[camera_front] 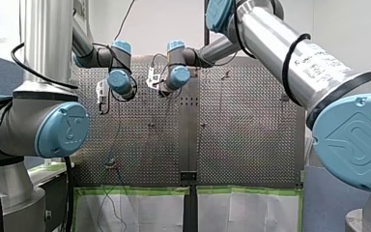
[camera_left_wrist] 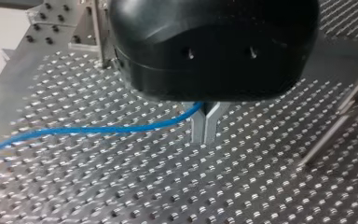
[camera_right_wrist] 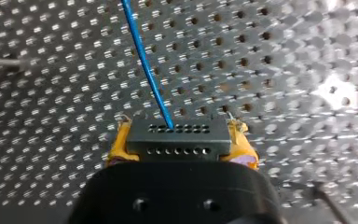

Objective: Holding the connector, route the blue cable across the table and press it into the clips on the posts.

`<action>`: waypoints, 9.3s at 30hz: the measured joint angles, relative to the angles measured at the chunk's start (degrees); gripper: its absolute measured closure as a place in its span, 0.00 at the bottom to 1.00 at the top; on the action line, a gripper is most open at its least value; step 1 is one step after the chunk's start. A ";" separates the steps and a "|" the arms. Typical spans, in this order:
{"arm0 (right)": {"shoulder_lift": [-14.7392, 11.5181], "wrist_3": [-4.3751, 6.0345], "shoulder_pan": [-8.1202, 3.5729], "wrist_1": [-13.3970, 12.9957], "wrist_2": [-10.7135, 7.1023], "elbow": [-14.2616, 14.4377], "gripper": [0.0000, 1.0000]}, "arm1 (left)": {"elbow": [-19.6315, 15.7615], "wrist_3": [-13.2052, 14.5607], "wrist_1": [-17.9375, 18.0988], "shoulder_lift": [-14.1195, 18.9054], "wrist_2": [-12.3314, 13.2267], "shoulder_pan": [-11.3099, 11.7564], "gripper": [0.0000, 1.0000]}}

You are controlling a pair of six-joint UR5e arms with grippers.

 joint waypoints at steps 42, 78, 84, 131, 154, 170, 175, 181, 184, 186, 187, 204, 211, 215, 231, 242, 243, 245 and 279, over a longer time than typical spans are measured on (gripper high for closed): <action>-0.10 -2.02 -1.00 -3.18 -1.99 18.98 1.00 | -7.26 -4.95 10.31 -11.82 2.77 -2.00 1.00; 0.06 0.53 -3.40 -7.14 -8.89 17.14 1.00 | -3.09 -8.44 17.36 -19.43 8.97 1.44 1.00; 0.13 0.78 -4.13 -7.43 -8.88 17.15 1.00 | -1.87 -9.18 18.14 -19.78 9.92 2.10 1.00; 1.74 0.70 -9.49 -10.49 -10.71 16.18 1.00 | 4.44 -9.13 15.93 -23.74 10.47 3.85 0.00; 1.50 0.63 -10.53 -9.12 -10.78 16.23 1.00 | -3.58 -5.87 4.49 -15.18 6.09 -0.07 0.00; 0.34 0.87 -11.56 -8.67 -10.84 16.59 1.00 | -6.09 -8.24 6.31 -7.14 3.77 -6.50 0.00; 0.34 0.89 -11.66 -8.69 -10.84 16.68 1.00 | -4.95 -10.64 8.72 -6.48 3.67 -8.93 0.00; 0.31 0.95 -11.69 -8.74 -10.93 16.69 1.00 | -2.04 -11.93 10.84 -9.11 3.59 -12.06 0.00; 0.28 0.97 -11.75 -8.72 -10.99 16.69 1.00 | -0.45 -12.02 10.97 -10.69 3.17 -13.34 0.00; 0.23 0.98 -11.81 -8.71 -11.00 16.69 1.00 | 0.52 -12.08 10.97 -11.63 2.62 -13.68 0.00; 0.21 0.98 -11.84 -8.71 -11.00 16.68 1.00 | 1.13 -12.14 10.98 -12.26 2.31 -13.76 0.00; 0.13 1.05 -12.33 -8.79 -11.01 16.68 1.00 | 3.59 -12.14 11.88 -20.35 1.96 -13.75 0.00; 0.15 1.05 -12.31 -8.79 -11.44 16.69 1.00 | 5.81 -12.29 12.43 -21.87 0.14 -13.88 0.00; 0.16 1.00 -12.31 -8.79 -11.51 16.70 1.00 | 6.56 -12.32 12.34 -21.94 -0.28 -13.67 0.00; 0.17 0.91 -12.22 -8.80 -12.12 16.70 1.00 | 12.19 -12.21 11.83 -27.36 -2.38 -13.44 0.00; 0.17 0.82 -12.23 -8.86 -12.21 16.69 1.00 | 16.25 -12.14 9.63 -28.71 -3.55 -13.05 0.00; 0.17 0.82 -12.23 -8.86 -12.22 16.69 1.00 | 16.33 -12.12 9.61 -28.71 -3.61 -13.11 0.00; 0.17 0.81 -12.24 -8.87 -12.23 16.69 1.00 | 16.42 -12.06 9.52 -28.70 -3.94 -13.30 0.00; -5.07 1.39 -12.57 -5.51 -12.59 16.69 1.00 | 16.39 -10.75 2.26 -24.39 -7.57 -15.31 1.00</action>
